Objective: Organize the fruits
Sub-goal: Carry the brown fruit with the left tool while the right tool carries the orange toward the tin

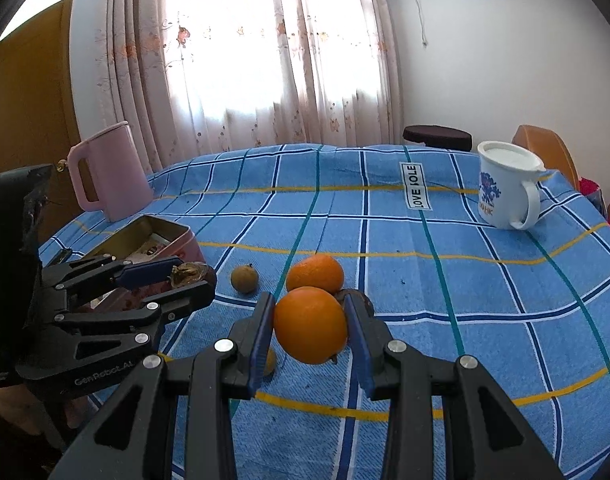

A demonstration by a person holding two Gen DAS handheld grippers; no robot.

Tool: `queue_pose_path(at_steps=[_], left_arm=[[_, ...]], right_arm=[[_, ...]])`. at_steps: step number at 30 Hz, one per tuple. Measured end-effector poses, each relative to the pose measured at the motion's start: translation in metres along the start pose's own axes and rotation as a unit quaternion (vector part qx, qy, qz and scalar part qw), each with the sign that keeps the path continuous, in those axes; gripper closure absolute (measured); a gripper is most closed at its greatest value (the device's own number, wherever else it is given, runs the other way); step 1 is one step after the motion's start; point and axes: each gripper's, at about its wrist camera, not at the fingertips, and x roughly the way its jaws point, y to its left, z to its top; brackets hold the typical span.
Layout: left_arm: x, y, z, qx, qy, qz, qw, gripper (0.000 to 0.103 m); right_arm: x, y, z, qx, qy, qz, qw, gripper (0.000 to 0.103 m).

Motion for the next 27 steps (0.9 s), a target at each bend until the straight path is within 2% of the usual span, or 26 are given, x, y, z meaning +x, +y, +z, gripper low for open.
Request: queue_pose_path(at_steps=[14,27], left_arm=[[-0.017,-0.006,-0.001,0.013,-0.047,0.025,0.9985,0.059],[-0.029,-0.007,-0.003,0.012,-0.073,0.037,0.9965,0.059]], right_arm=[[-0.012,0.001,-0.001,-0.005,-0.029,0.003,1.000,0.065],[-0.024,0.005,-0.002,-0.015,-0.061,0.005,0.998,0.065]])
